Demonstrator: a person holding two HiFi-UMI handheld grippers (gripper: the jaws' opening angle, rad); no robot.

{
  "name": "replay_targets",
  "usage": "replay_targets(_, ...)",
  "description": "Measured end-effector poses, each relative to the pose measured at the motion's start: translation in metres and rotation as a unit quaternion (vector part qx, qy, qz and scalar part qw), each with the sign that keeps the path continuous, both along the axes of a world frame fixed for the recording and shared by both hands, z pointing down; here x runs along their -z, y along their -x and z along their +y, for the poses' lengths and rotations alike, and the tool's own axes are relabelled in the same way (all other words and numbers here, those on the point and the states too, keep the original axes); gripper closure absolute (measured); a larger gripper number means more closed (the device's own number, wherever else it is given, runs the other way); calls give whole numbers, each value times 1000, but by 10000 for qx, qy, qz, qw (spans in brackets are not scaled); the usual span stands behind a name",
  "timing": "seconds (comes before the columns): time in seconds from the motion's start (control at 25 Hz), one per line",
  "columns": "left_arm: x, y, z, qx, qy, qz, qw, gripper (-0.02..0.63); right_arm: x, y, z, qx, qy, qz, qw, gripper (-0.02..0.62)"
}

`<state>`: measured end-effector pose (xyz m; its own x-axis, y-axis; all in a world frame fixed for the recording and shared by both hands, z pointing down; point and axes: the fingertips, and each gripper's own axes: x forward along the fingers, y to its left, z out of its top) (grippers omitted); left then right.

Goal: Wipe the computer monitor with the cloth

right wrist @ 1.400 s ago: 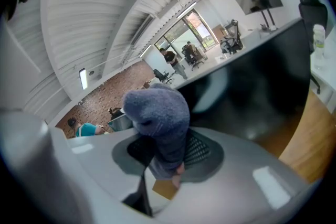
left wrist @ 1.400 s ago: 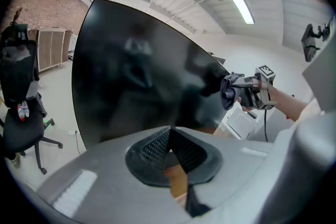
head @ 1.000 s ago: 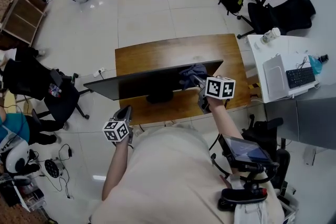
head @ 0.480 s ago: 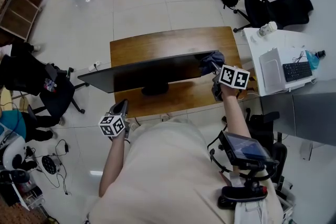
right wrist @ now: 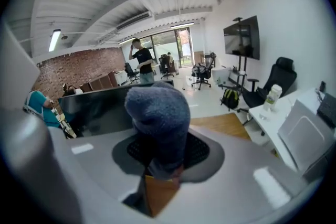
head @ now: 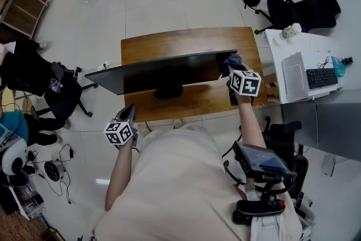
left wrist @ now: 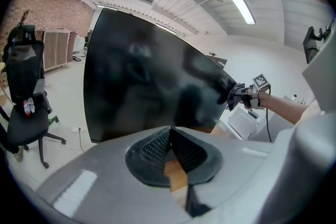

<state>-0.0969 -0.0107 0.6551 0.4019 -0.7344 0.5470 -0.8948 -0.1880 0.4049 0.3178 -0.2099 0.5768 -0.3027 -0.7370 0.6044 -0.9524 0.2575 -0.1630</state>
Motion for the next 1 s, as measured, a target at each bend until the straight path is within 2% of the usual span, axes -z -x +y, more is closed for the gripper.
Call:
replay_targets(0.36, 0, 5, 8, 226, 25, -16, 9997, 620, -37, -2, 4, 5, 202, -116, 9997, 485)
replay_targets(1.0, 4, 5, 3, 324, -18, -60, 9995, 621, -109, 0, 15, 37, 619, -271, 9977, 485)
